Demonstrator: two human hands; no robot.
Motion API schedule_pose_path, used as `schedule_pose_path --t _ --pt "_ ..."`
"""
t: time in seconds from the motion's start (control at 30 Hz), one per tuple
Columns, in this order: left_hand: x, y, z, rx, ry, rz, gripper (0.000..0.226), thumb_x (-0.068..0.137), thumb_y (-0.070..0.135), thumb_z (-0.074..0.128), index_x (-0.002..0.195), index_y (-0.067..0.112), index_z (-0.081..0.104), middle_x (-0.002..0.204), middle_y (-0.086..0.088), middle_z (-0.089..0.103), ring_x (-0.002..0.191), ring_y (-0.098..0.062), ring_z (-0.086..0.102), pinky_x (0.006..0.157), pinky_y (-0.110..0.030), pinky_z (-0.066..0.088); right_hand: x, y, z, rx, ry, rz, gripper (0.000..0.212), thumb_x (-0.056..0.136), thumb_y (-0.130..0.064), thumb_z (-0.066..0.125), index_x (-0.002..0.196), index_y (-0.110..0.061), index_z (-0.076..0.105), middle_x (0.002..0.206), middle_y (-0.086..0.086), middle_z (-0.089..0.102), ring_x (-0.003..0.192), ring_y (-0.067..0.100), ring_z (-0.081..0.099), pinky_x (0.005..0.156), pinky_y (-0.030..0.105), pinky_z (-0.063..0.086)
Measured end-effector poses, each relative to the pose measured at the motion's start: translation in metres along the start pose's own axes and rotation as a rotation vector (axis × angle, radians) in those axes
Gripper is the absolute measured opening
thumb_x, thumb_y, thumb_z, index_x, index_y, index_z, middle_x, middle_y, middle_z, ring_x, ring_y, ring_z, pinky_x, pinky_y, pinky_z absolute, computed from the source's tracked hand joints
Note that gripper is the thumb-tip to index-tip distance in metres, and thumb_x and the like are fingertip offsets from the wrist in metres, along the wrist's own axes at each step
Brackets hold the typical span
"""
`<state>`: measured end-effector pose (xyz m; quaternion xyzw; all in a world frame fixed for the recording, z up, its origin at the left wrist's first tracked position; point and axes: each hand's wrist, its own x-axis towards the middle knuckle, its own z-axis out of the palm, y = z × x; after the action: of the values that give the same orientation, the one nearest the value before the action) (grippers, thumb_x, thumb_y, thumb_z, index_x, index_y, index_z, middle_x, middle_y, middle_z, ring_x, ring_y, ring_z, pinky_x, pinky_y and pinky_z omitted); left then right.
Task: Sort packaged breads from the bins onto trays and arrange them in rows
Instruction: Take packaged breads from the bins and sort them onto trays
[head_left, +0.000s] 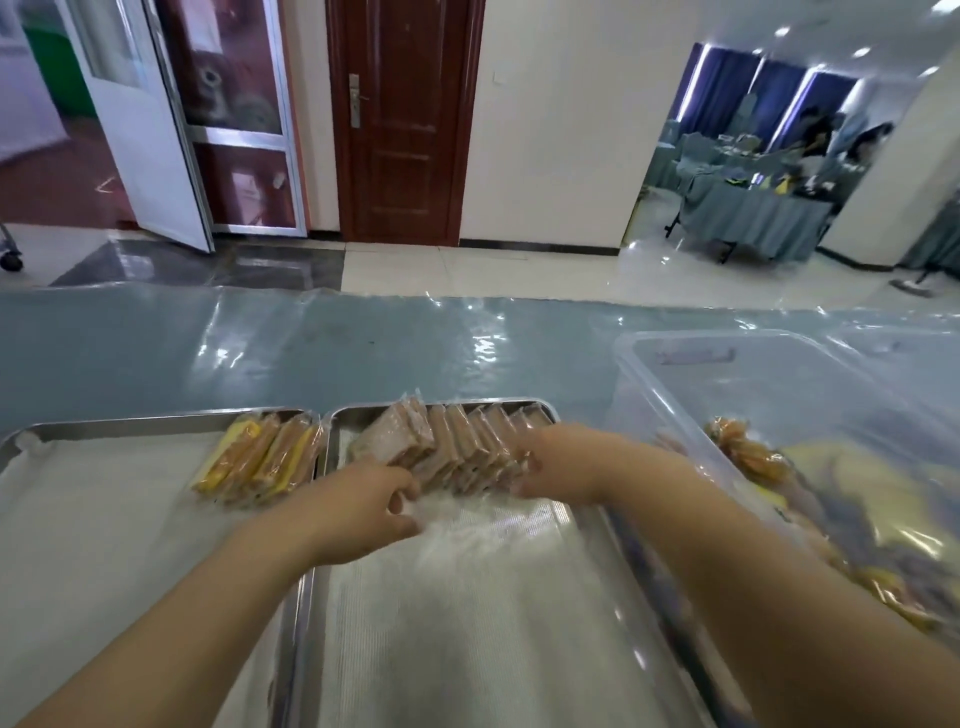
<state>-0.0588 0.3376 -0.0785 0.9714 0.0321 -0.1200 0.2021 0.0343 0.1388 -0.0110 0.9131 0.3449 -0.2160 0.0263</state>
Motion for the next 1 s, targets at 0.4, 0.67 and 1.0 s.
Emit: schedule_pose_path --t 0.4,0.67,1.0 --pt "-0.055 0.115 -0.043 0.003 0.104 0.261 0.037 0.074 0.063 0.056 0.106 0.045 0.058 0.097 0.022 0.062 0.086 0.006 0.058 0.077 -0.017 0.049 -0.128 0.067 -0.024 0.090 0.130 0.097 0.050 0.087 -0.053 0.058 0.132 -0.032 0.046 0.123 -0.011 0.058 0.101 0.012 0.056 0.086 0.026 0.041" --pt "-0.018 0.226 -0.029 -0.105 0.181 0.348 0.036 0.065 0.065 0.057 0.094 0.044 0.064 0.085 0.030 0.064 0.080 0.008 0.061 0.068 -0.015 0.050 -0.172 0.180 -0.022 0.178 0.210 0.072 0.048 0.086 -0.052 0.059 0.130 -0.035 0.047 0.118 -0.016 0.059 0.100 0.007 0.057 0.088 0.028 0.046" --pt "0.070 0.366 0.037 0.209 0.080 0.319 0.031 0.086 0.053 0.056 0.115 0.041 0.054 0.096 0.021 0.058 0.088 -0.001 0.055 0.081 -0.028 0.050 -0.189 0.333 0.024 0.065 0.039 0.145 0.056 0.083 -0.050 0.065 0.131 -0.029 0.047 0.121 -0.008 0.059 0.098 0.013 0.055 0.081 0.026 0.041"
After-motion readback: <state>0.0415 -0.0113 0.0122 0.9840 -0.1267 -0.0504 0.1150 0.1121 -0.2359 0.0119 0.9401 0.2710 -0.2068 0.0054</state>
